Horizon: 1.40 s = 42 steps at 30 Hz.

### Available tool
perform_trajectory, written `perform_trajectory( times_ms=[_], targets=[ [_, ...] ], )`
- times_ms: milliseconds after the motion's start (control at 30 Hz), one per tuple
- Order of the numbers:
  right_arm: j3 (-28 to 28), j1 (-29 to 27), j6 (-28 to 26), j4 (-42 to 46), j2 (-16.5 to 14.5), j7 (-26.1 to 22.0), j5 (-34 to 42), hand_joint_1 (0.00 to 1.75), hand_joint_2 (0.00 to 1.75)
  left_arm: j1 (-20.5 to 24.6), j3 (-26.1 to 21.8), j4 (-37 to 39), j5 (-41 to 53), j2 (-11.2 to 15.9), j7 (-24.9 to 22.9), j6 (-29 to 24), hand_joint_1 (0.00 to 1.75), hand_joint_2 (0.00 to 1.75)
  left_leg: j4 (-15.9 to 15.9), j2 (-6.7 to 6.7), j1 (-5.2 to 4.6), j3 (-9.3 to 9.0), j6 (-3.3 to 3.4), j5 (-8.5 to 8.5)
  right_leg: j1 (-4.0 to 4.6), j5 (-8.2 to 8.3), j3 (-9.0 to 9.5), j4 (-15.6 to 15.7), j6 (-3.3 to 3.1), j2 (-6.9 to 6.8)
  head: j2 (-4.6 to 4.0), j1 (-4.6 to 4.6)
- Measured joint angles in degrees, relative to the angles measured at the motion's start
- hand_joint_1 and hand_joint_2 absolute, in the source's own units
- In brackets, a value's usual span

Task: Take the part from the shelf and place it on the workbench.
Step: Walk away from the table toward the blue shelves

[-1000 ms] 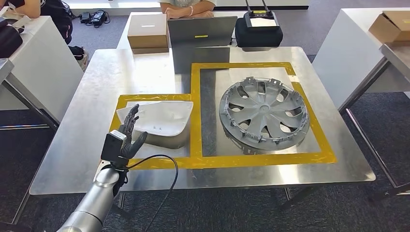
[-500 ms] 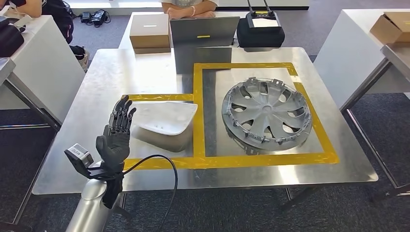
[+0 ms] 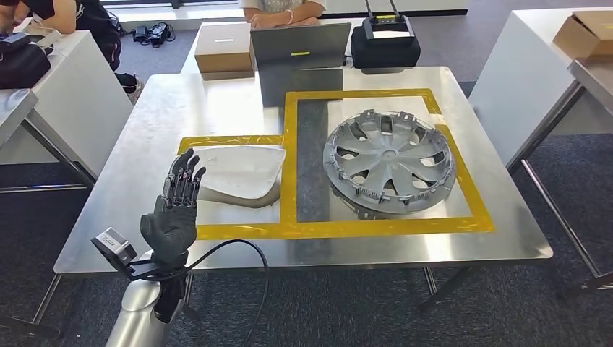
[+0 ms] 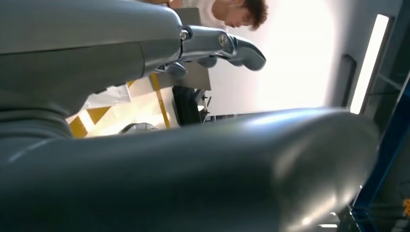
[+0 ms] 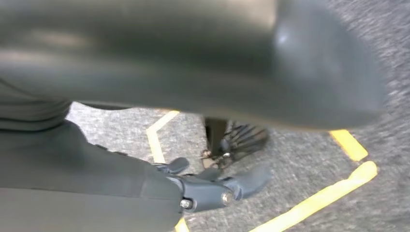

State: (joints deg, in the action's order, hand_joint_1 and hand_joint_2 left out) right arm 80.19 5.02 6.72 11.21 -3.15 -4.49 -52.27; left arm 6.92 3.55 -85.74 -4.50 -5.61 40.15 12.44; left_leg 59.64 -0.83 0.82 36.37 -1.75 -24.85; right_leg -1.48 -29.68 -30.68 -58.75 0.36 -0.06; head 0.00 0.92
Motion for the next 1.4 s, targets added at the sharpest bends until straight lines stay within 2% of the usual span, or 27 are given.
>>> perform_trajectory(
  times_ms=[67, 133, 167, 200, 233, 333, 400, 500, 567, 633, 667, 700, 733, 767, 800, 867, 933, 1000, 1033, 1067, 1133, 1167, 1200, 1233, 1267, 1333, 1400],
  targets=[
    [0.0, -0.03, -0.01, 0.0, 0.0, 0.01, 0.04, 0.0, 0.0, -0.21, -0.2, 0.01, 0.0, -0.01, 0.0, 0.03, 0.0, 0.0, 4.43, 0.19, 0.13, 1.7, -0.38, -4.24, 0.01, 1.02, -1.09, 0.1, -0.82, -0.28, 0.0, -0.36],
    [0.01, -0.08, -0.04, 0.0, 0.0, 0.02, 0.09, 0.0, 0.0, -0.53, -0.35, 0.07, 0.0, -0.02, 0.01, 0.12, 0.0, 0.0, 11.8, 0.33, 0.13, 3.78, -0.61, -9.21, 0.28, 1.96, -2.38, 0.04, -1.17, -0.41, 0.0, -0.66],
    [0.02, -0.1, -0.06, 0.0, 0.0, 0.03, 0.11, 0.0, 0.0, -0.72, -0.38, 0.14, 0.0, -0.03, 0.0, 0.18, 0.0, 0.0, 14.47, 0.35, 0.12, 4.12, -0.62, -10.28, 0.44, 2.44, -3.04, -0.02, -1.23, -0.46, 0.0, -0.69],
    [0.02, -0.1, -0.08, 0.0, 0.0, 0.03, 0.14, 0.0, 0.0, -0.88, -0.4, 0.23, 0.0, -0.03, 0.0, 0.22, 0.0, 0.0, 15.24, 0.37, 0.11, 3.55, -0.52, -10.13, 0.6, 2.89, -3.67, -0.08, -1.23, -0.5, 0.0, -0.72],
    [0.02, -0.09, -0.07, 0.0, 0.0, 0.03, 0.18, 0.0, 0.0, -0.98, -0.42, 0.31, -0.01, -0.03, 0.0, 0.25, 0.0, 0.0, 13.98, 0.39, 0.06, 1.95, -0.3, -9.09, 0.74, 3.32, -4.28, -0.15, -1.2, -0.52, 0.0, -0.74],
    [0.02, -0.08, -0.07, 0.0, -0.04, -0.06, 0.26, 0.0, 0.0, -0.93, -0.46, 0.34, -0.1, -0.12, 0.01, 0.51, 0.0, 0.0, 2.67, 0.6, -0.41, -6.24, 0.88, -6.5, 0.99, 4.52, -5.48, -0.31, -0.75, -0.58, 0.0, -0.73],
    [0.02, -0.06, -0.07, 0.0, -0.08, -0.54, 0.16, 0.0, 0.0, -0.92, -0.48, 0.33, -0.16, -0.22, 0.02, 0.74, 0.0, 0.0, -1.19, 0.69, -0.84, -8.37, 1.49, -6.56, 0.92, 5.28, -5.57, -0.24, -0.07, -0.64, 0.0, -0.73],
    [0.02, -0.11, -0.05, -0.01, -0.02, -1.43, -0.09, 0.0, 0.0, -1.1, -0.54, 0.27, -0.18, -0.31, 0.02, 1.04, 0.0, 0.0, -1.74, 0.71, -0.87, -7.54, 2.66, -5.23, 0.72, 5.59, -5.81, -0.19, 1.08, -0.56, 0.0, -0.76],
    [0.02, -0.19, 0.02, -0.02, -0.01, -1.87, -0.14, 0.0, 0.0, -1.43, -0.55, 0.07, -0.16, -0.37, 0.01, 1.36, 0.0, 0.0, -2.06, 0.82, -0.61, -6.28, 3.37, -3.83, 0.63, 1.74, -7.16, -3.38, 1.59, -0.39, 0.0, -0.46],
    [0.02, -0.16, 0.1, -0.02, -0.06, -2.43, -0.13, 0.0, 0.0, -2.0, -0.54, -0.11, -0.08, -0.38, 0.0, 1.64, 0.0, 0.0, -1.98, 0.84, -0.66, -4.72, 3.63, -2.55, 0.59, -3.84, -9.09, -10.24, 1.91, -0.35, 0.0, -0.1],
    [0.02, -0.15, 0.1, -0.02, -0.07, -2.75, -0.13, 0.0, 0.0, -2.3, -0.51, -0.13, 0.02, -0.38, -0.01, 1.76, 0.0, 0.0, -1.89, 0.85, -0.68, -3.89, 3.63, -1.94, 0.59, -5.26, -9.58, -13.35, 2.02, -0.35, 0.0, 0.0],
    [0.02, -0.15, 0.08, -0.02, -0.07, -3.07, -0.14, 0.0, 0.0, -2.56, -0.47, -0.11, 0.16, -0.38, -0.01, 1.85, 0.0, 0.0, -1.75, 0.85, -0.7, -3.06, 3.58, -1.36, 0.6, -5.4, -9.3, -15.06, 2.06, -0.35, 0.0, 0.05],
    [0.02, -0.15, 0.07, -0.02, -0.07, -3.35, -0.16, 0.0, 0.0, -2.76, -0.41, -0.11, 0.32, -0.39, -0.01, 1.87, 0.0, 0.0, -1.56, 0.84, -0.7, -2.2, 3.48, -0.82, 0.61, -4.46, -8.07, -14.85, 2.05, -0.35, 0.0, 0.1],
    [0.02, -0.13, 0.05, -0.02, -0.07, -3.57, -0.19, 0.0, 0.0, -2.89, -0.34, -0.11, 0.45, -0.4, -0.01, 1.88, 0.0, 0.0, -1.33, 0.84, -0.68, -1.42, 3.35, -0.34, 0.61, -2.95, -5.83, -12.55, 1.96, -0.35, 0.0, 0.14],
    [0.02, -0.08, 0.03, -0.02, -0.07, -3.76, -0.22, 0.0, 0.0, -2.95, -0.25, -0.14, 0.56, -0.43, -0.01, 1.88, 0.0, 0.0, -1.05, 0.83, -0.67, -0.76, 3.18, 0.09, 0.61, -1.95, -2.83, -8.67, 1.81, -0.31, 0.0, 0.16],
    [0.02, 0.01, 0.04, -0.01, -0.07, -3.96, -0.29, 0.0, 0.0, -3.01, 0.07, -0.25, 0.81, -0.49, 0.01, 1.87, 0.0, 0.0, -0.67, 0.79, -0.76, 0.0, 2.59, 0.85, 0.86, -1.67, 2.07, -1.57, 1.26, -0.15, 0.0, 0.1],
    [0.02, 0.02, 0.07, -0.01, -0.07, -4.08, -0.41, 0.0, 0.0, -3.18, 0.5, -0.4, 0.96, -0.52, 0.01, 1.69, 0.0, 0.0, -0.75, 0.76, -0.81, 0.13, 1.84, 1.68, 1.21, -2.06, 3.26, 0.78, 0.5, -0.02, 0.0, 0.05],
    [-0.01, -0.02, 0.06, -0.01, -0.09, -4.39, -0.62, 0.0, 0.0, -3.79, 0.73, -0.55, 0.74, -0.49, 0.0, 1.25, 0.0, 0.0, -0.75, 0.73, -0.74, 0.49, 1.13, 1.93, 1.09, -1.18, 2.44, 0.99, -0.38, -0.1, 0.0, 0.04],
    [-0.04, -0.04, 0.04, -0.02, -0.1, -4.62, -0.8, 0.0, 0.0, -4.27, 0.74, -0.63, 0.61, -0.44, 0.0, 0.99, 0.0, 0.0, 0.08, 0.7, -0.69, 0.99, 0.85, 0.71, 0.99, -0.52, 1.83, 1.11, -0.84, -0.18, 0.0, -0.06],
    [-0.07, -0.07, 0.01, -0.02, -0.11, -4.79, -0.95, 0.0, 0.0, -4.76, 0.74, -0.74, 0.5, -0.39, 0.0, 0.81, 0.0, 0.0, 2.01, 0.69, -0.65, 1.75, 0.6, -1.58, 0.86, 0.22, 1.07, 1.23, -1.23, -0.29, 0.0, -0.19],
    [-0.1, -0.13, -0.03, -0.02, -0.11, -4.98, -1.23, 0.0, 0.0, -5.6, 0.74, -0.94, 0.45, -0.32, 0.01, 0.51, 0.0, 0.0, 8.64, 0.69, -0.53, 3.47, 0.23, -7.48, 0.89, 1.56, -0.56, 1.2, -1.6, -0.47, 0.0, -0.43],
    [-0.11, -0.16, -0.05, -0.02, -0.11, -5.03, -1.29, 0.0, 0.0, -5.98, 0.74, -1.0, 0.48, -0.3, 0.01, 0.37, 0.0, 0.0, 12.1, 0.69, -0.49, 4.02, 0.06, -9.34, 0.93, 2.22, -1.41, 1.17, -1.6, -0.55, 0.0, -0.49],
    [-0.12, -0.17, -0.05, -0.02, -0.11, -5.16, -1.33, 0.0, 0.0, -6.34, 0.74, -1.02, 0.51, -0.28, 0.01, 0.19, 0.0, 0.0, 14.41, 0.7, -0.47, 3.96, -0.04, -9.84, 0.97, 2.87, -2.28, 1.12, -1.55, -0.61, 0.0, -0.5],
    [-0.13, -0.17, -0.05, -0.02, -0.11, -5.38, -1.36, 0.0, 0.0, -6.67, 0.74, -1.03, 0.54, -0.27, 0.01, 0.01, 0.0, 0.0, 14.95, 0.7, -0.45, 3.01, -0.05, -9.12, 0.99, 3.51, -3.15, 1.07, -1.46, -0.66, 0.0, -0.52],
    [-0.15, -0.15, -0.05, -0.02, -0.14, -5.67, -1.4, 0.0, 0.0, -6.93, 0.74, -1.04, 0.56, -0.26, 0.01, -0.19, 0.0, 0.0, 13.38, 0.71, -0.44, 1.03, 0.05, -7.66, 1.0, 4.13, -3.97, 1.01, -1.33, -0.7, 0.0, -0.54],
    [-0.25, -0.07, -0.05, -0.02, -0.28, -6.29, -1.57, 0.0, 0.0, -7.2, 0.74, -1.17, 0.67, -0.25, -0.01, -0.62, 0.0, 0.0, 5.42, 0.72, -0.53, -5.24, 0.53, -5.95, 1.09, 5.26, -5.17, 0.85, -0.94, -0.71, 0.0, -0.6],
    [-0.49, 0.0, -0.06, -0.02, -0.55, -6.84, -1.88, 0.0, 0.0, -7.58, 0.74, -1.44, 0.88, -0.21, 0.01, -1.14, 0.0, 0.0, -1.21, 0.69, -0.75, -9.57, 1.18, -6.49, 1.13, 6.31, -5.59, 0.85, -0.35, -0.72, 0.0, -0.58]
  ],
)
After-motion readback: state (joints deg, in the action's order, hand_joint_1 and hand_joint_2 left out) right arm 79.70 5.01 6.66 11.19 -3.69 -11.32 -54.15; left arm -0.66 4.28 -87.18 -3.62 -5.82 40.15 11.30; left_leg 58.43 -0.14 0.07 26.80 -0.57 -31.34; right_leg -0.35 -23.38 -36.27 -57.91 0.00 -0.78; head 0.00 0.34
